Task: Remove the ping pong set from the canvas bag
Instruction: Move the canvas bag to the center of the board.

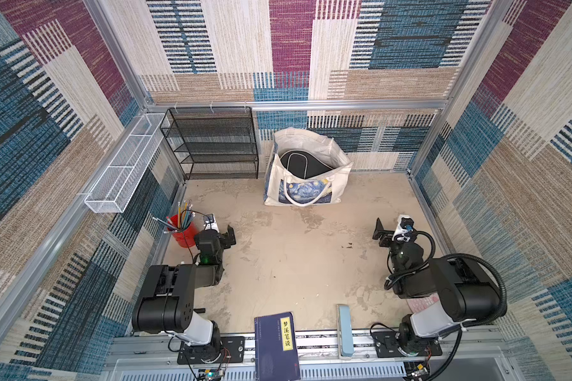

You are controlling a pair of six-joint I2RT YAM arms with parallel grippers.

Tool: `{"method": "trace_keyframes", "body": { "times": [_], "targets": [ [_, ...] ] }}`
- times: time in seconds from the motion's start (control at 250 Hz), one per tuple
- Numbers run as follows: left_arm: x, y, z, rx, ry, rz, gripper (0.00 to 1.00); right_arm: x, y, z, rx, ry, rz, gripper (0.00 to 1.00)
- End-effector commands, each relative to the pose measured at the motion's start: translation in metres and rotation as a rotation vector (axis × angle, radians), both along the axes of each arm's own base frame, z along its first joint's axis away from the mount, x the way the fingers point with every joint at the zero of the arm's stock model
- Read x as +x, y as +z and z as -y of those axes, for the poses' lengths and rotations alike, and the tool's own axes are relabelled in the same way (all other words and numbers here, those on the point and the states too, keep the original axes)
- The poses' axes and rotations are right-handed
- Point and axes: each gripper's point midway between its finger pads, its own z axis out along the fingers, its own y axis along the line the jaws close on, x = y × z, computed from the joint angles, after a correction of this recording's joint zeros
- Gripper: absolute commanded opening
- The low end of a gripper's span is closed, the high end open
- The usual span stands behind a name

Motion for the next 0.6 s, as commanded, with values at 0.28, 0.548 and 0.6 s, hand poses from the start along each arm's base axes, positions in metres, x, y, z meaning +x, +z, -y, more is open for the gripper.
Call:
{"method": "trace_keyframes", "body": {
  "times": [0.28,0.548,0.6],
  "targets": [
    [0.0032,0.0050,-0.0002,0.024,-0.009,0.014,1.00,0.0008,0.0029,-0.0003,0.006,0.002,0.011,0.99],
    [0.0036,0.0041,0.0000,0.024,-0.011,0.009,1.00,0.0012,0.0022,-0.0002,0.006,0.001,0.008,0.99],
    [0.0038,0.0047,0.0000,0.025,-0.011,0.011,1.00,0.0011,0.0031,0.0000,0.006,0.001,0.011,0.99]
  ]
}}
